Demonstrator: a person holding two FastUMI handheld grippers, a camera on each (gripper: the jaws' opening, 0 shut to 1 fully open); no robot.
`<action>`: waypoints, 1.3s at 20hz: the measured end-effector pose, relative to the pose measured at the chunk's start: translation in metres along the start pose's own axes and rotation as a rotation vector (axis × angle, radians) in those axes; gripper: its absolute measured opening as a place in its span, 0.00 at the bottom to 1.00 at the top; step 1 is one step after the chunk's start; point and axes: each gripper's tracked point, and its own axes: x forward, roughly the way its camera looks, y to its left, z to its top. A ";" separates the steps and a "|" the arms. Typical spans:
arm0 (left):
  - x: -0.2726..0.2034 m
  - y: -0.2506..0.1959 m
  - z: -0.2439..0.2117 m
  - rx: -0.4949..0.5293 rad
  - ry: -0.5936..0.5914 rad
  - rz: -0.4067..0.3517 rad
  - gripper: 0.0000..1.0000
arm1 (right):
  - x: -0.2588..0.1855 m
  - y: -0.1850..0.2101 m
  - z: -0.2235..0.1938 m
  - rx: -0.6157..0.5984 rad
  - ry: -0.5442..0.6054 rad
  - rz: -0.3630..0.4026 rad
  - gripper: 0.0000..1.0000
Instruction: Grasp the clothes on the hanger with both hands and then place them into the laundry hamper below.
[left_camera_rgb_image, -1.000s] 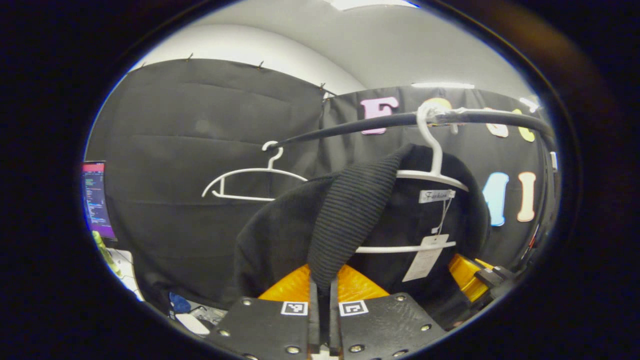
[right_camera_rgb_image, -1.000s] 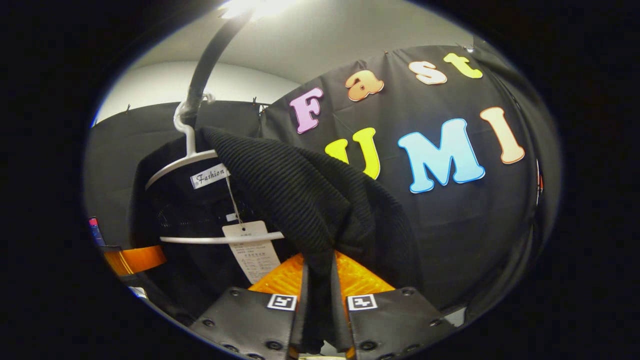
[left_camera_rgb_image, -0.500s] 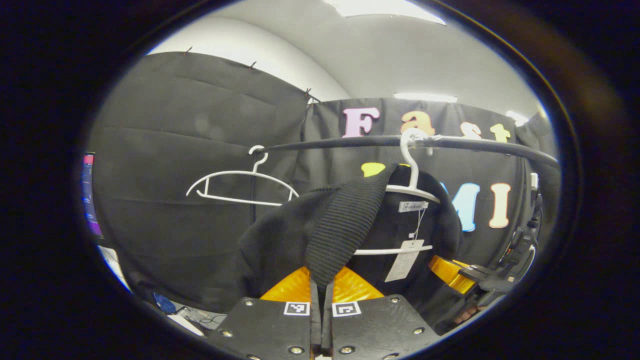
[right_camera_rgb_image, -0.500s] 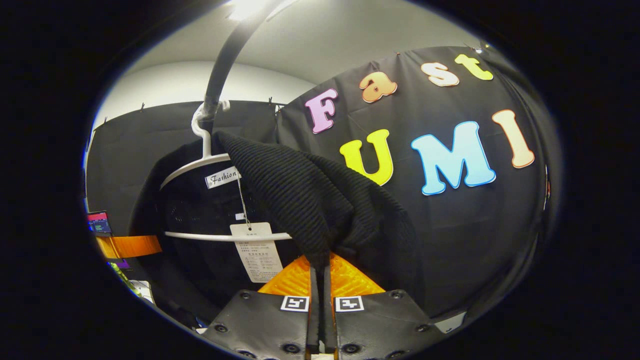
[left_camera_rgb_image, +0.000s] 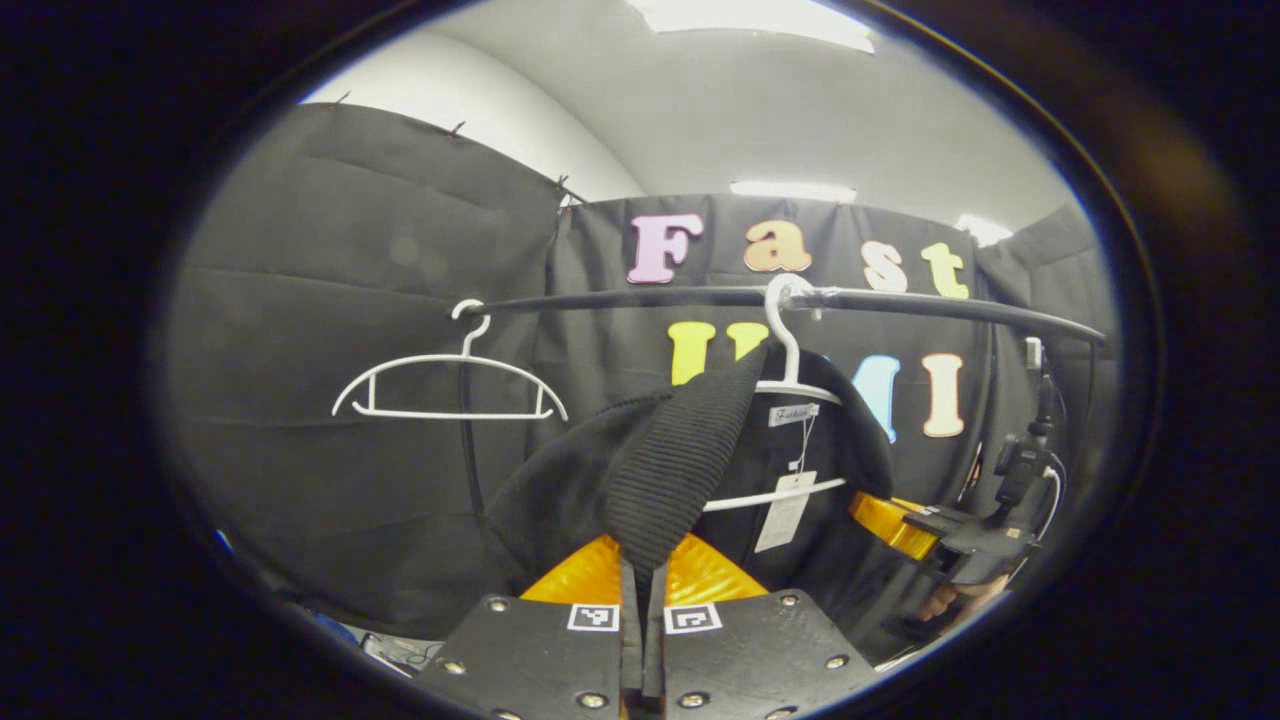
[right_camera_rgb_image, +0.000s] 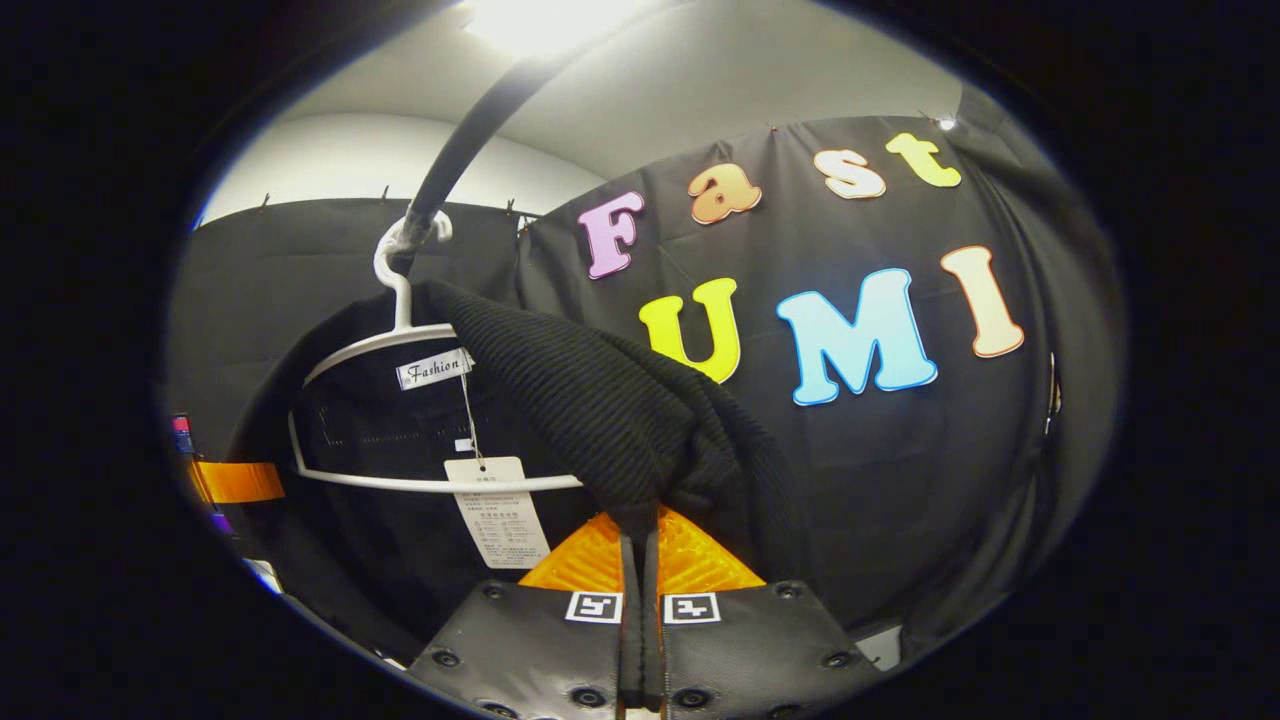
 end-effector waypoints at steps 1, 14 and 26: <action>0.000 0.002 0.003 0.008 -0.003 -0.010 0.01 | -0.003 -0.002 0.003 -0.006 -0.005 -0.015 0.01; 0.003 0.046 0.048 0.097 -0.057 -0.038 0.02 | -0.007 -0.037 0.049 -0.154 -0.140 -0.159 0.01; 0.023 0.066 0.099 0.193 -0.115 -0.114 0.03 | 0.023 -0.047 0.079 -0.393 -0.259 -0.195 0.01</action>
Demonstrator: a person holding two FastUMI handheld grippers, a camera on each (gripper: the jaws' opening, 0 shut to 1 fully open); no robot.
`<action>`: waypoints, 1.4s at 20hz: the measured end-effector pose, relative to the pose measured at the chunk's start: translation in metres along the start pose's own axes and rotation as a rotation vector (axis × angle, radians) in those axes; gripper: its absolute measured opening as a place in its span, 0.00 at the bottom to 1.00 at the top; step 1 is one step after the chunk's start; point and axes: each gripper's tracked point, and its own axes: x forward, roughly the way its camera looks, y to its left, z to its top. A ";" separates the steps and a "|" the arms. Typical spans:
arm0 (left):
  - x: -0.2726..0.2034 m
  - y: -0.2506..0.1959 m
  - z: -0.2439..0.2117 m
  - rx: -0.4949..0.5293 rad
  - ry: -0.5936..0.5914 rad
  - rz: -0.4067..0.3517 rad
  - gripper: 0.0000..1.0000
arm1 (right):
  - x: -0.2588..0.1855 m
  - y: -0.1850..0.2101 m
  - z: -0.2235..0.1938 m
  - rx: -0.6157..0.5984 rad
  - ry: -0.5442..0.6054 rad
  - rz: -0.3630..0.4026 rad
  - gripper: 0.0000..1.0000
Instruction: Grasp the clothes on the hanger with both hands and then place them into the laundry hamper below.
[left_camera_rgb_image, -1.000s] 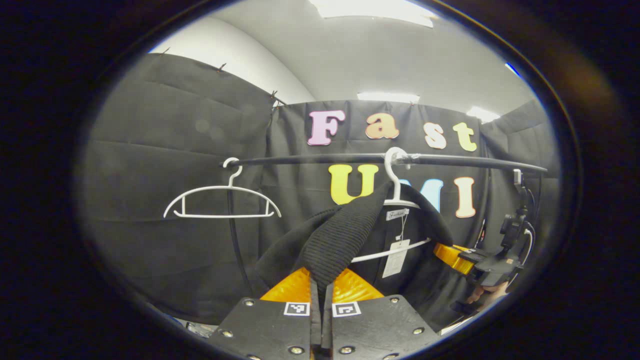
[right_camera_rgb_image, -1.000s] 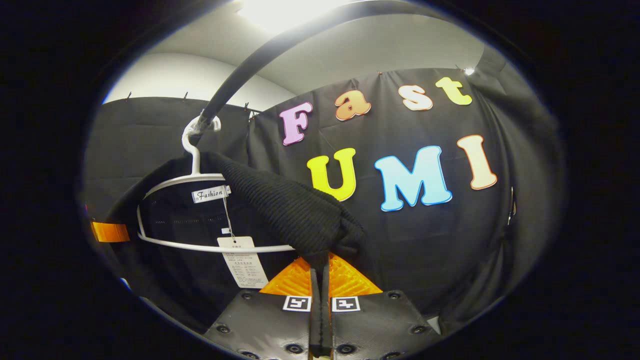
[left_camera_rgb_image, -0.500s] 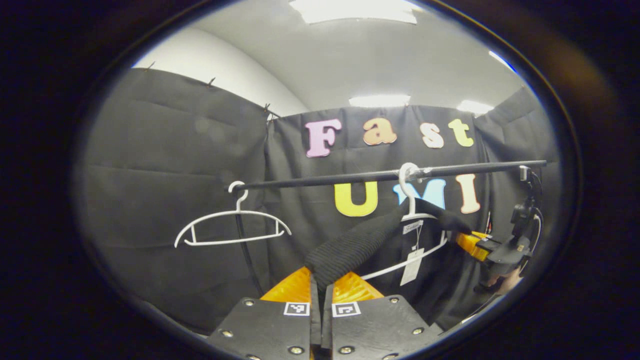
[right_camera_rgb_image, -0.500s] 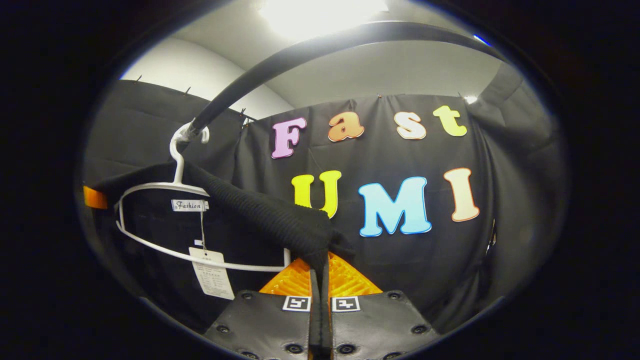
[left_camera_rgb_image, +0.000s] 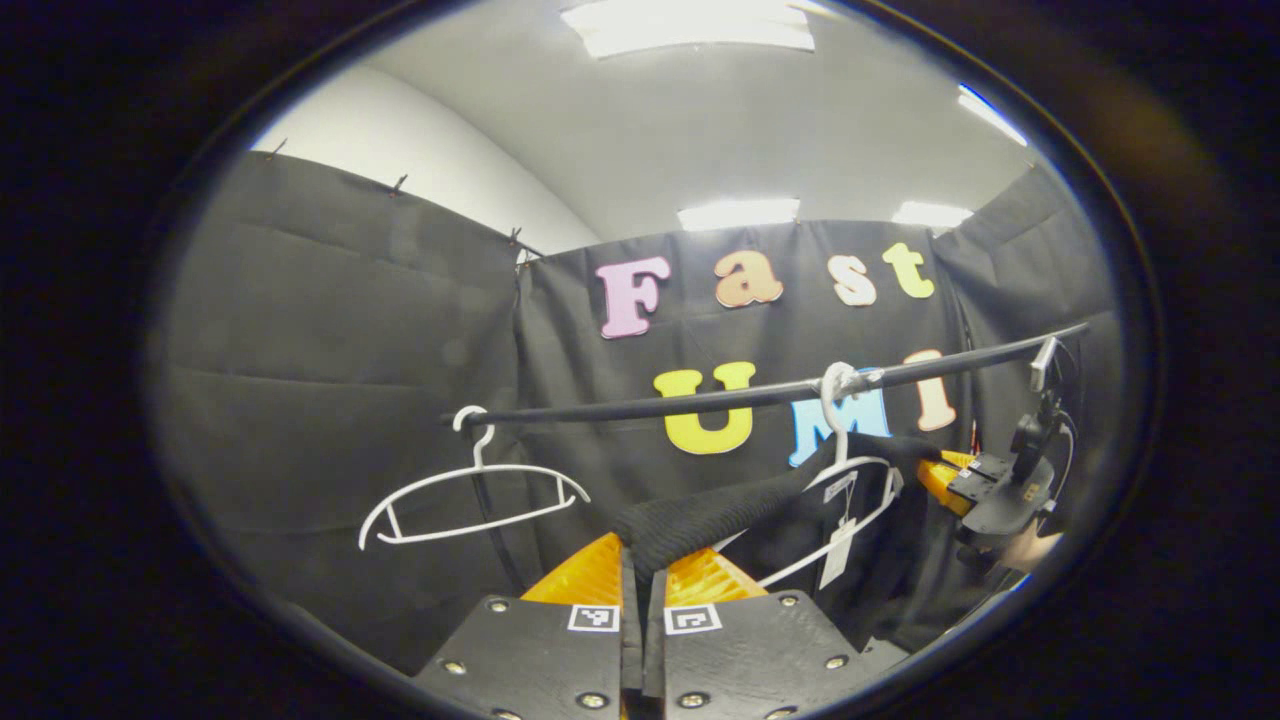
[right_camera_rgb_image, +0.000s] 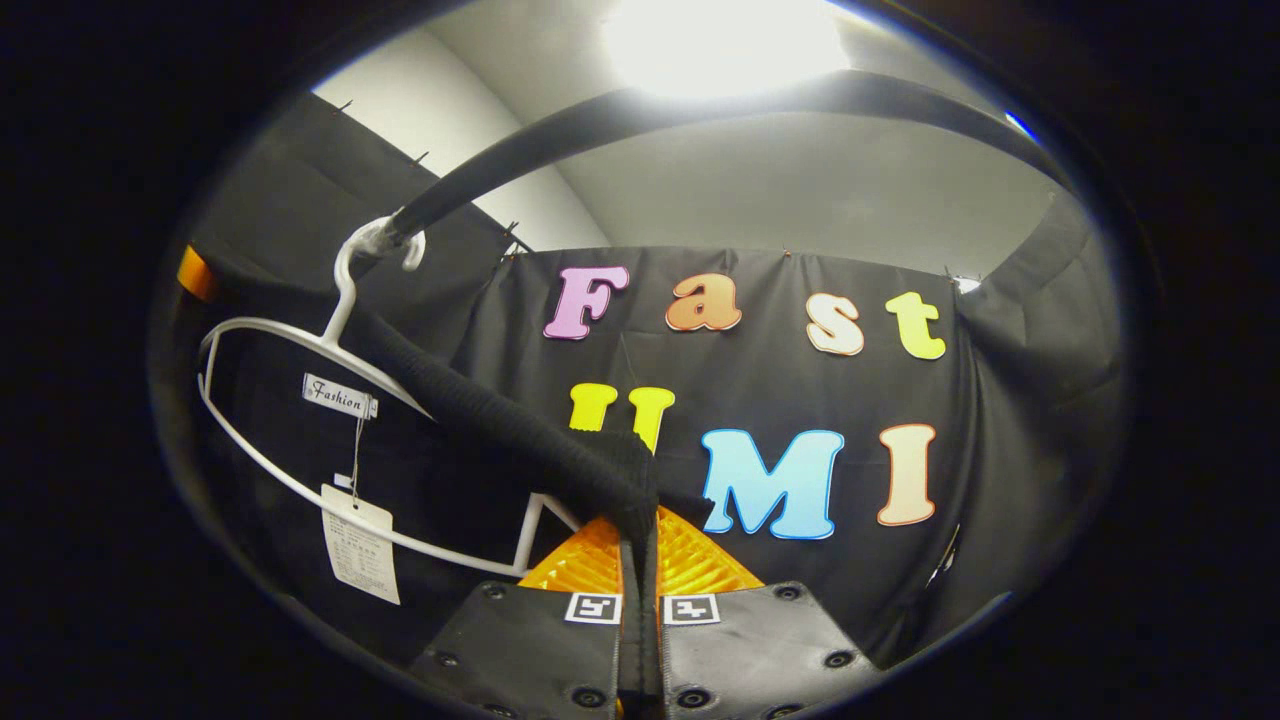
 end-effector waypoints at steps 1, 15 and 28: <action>0.004 0.000 0.004 0.034 -0.001 -0.016 0.03 | 0.001 0.001 0.001 0.001 -0.005 0.006 0.00; 0.032 0.045 -0.011 0.222 0.068 -0.115 0.01 | 0.001 0.016 0.020 -0.091 -0.119 0.041 0.03; 0.058 0.030 -0.072 -0.042 -0.017 -0.304 0.03 | 0.006 -0.006 0.007 -0.012 -0.090 -0.037 0.00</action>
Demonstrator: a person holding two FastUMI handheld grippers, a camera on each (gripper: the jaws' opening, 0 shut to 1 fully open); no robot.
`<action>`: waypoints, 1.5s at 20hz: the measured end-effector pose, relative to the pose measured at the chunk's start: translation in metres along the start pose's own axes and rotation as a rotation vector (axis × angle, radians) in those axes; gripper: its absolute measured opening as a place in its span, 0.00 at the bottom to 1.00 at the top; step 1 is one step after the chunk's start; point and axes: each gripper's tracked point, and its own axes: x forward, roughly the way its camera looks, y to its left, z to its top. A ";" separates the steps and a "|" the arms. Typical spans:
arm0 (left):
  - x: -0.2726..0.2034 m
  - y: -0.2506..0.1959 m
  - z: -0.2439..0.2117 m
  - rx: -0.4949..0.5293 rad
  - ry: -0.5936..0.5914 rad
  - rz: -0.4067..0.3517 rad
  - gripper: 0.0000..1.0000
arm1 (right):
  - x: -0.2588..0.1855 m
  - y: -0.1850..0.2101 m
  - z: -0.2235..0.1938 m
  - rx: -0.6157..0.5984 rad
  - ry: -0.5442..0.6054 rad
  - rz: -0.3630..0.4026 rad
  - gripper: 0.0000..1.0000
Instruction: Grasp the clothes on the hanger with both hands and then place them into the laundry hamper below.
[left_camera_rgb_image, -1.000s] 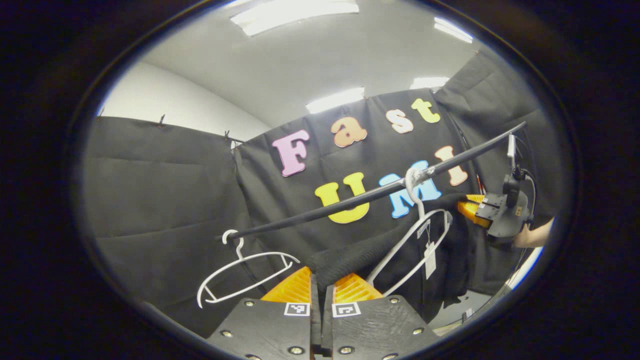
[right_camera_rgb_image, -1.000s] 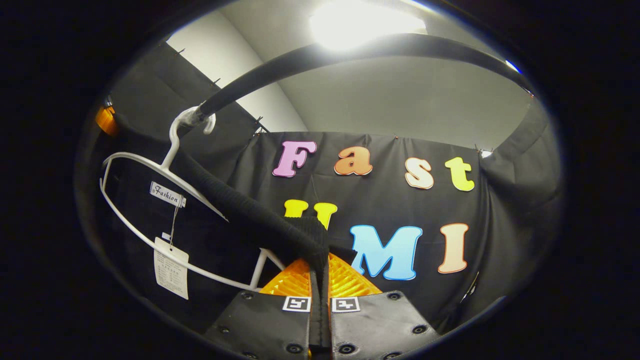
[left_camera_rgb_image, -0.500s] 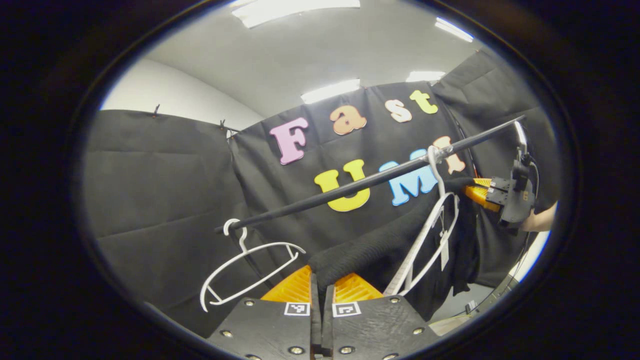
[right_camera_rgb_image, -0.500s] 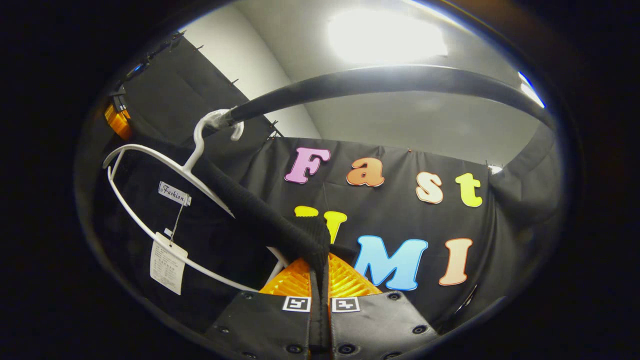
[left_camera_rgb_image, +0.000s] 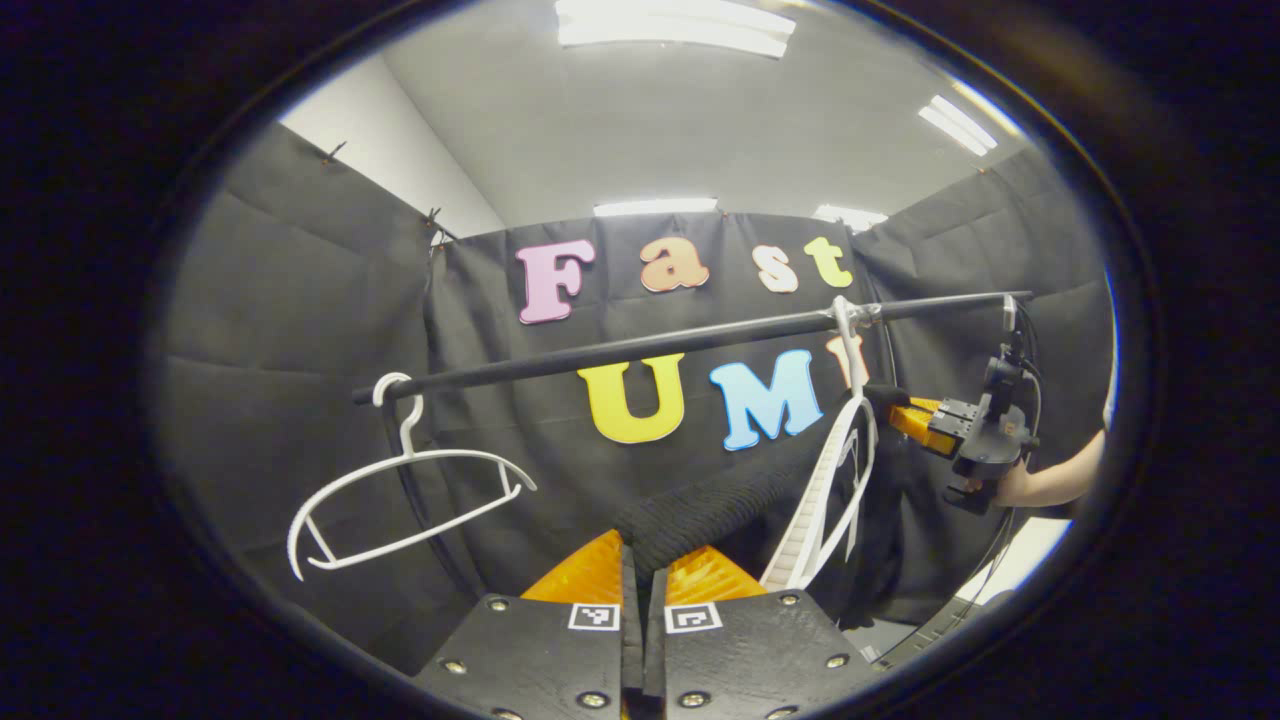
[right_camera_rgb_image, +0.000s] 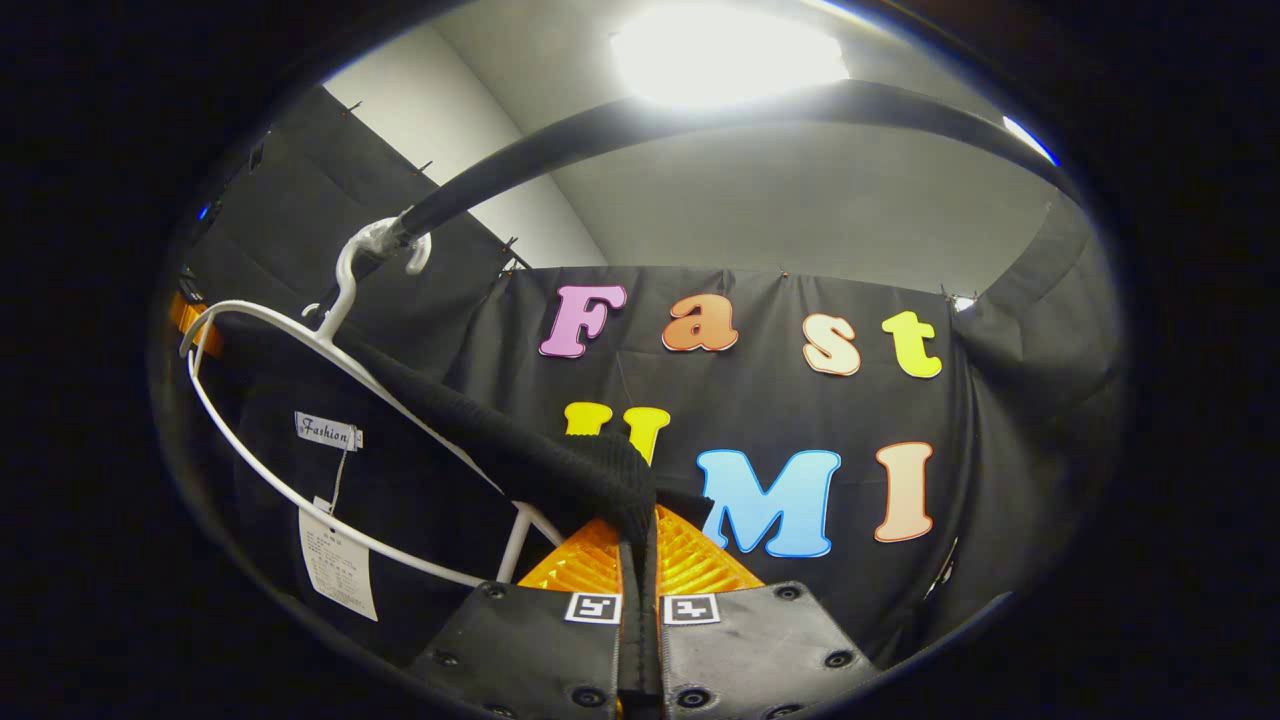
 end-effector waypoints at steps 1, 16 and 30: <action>0.001 0.000 -0.004 -0.019 0.000 -0.006 0.03 | 0.000 0.000 0.001 -0.003 -0.007 -0.007 0.01; 0.022 0.005 0.011 -0.052 -0.038 -0.037 0.01 | 0.033 -0.008 -0.002 0.000 -0.073 0.009 0.02; 0.024 -0.005 -0.081 -0.298 0.081 -0.064 0.01 | 0.024 0.006 -0.075 0.012 0.056 0.046 0.02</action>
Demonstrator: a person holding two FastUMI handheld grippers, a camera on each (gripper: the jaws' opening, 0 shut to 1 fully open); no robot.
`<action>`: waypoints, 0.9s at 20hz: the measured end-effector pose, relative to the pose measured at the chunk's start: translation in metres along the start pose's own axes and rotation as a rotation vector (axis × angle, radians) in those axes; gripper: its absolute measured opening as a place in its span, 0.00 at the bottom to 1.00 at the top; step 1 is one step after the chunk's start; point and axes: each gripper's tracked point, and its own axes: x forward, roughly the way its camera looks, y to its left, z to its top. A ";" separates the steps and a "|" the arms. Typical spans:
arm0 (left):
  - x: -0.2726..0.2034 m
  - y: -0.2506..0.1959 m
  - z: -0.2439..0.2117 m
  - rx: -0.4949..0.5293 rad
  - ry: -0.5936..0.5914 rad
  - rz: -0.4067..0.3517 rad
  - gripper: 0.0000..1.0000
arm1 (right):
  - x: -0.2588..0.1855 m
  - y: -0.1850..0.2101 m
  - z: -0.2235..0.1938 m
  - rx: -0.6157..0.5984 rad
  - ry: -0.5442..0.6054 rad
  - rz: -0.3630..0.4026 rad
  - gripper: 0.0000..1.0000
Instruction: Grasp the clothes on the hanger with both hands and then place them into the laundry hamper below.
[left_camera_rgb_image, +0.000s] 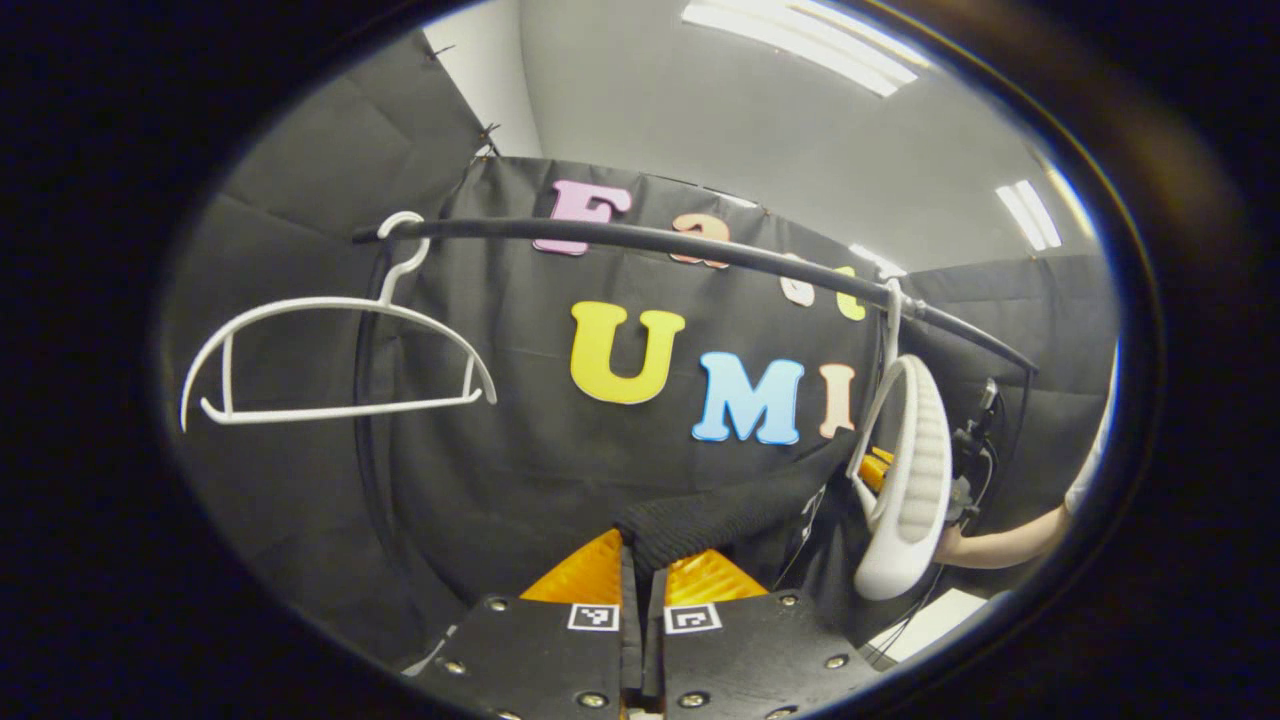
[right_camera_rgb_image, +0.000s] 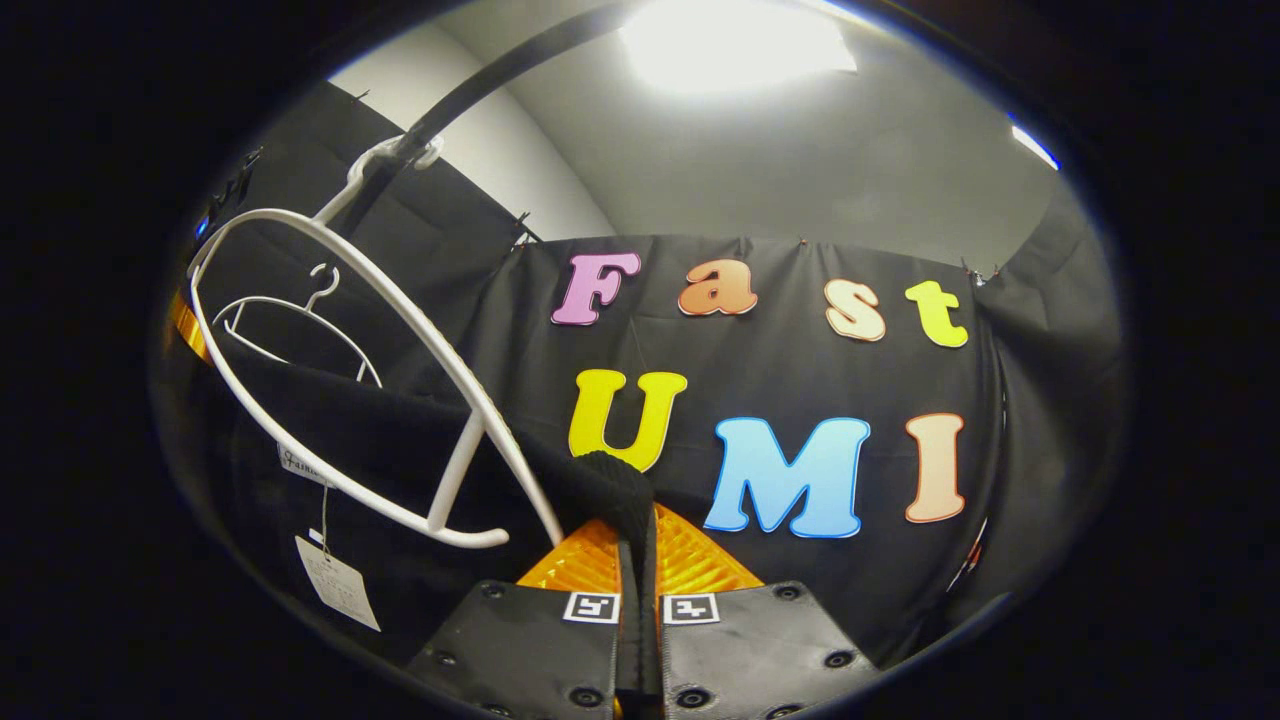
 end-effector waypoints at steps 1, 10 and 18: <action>-0.003 -0.003 -0.006 -0.002 -0.002 0.004 0.01 | 0.000 -0.001 -0.006 0.007 0.012 -0.006 0.01; -0.050 -0.018 -0.073 -0.105 0.037 0.126 0.00 | -0.058 0.013 -0.058 -0.005 0.148 0.024 0.02; -0.099 -0.057 -0.119 -0.054 0.106 0.312 0.01 | -0.128 0.023 -0.112 0.123 0.317 0.125 0.02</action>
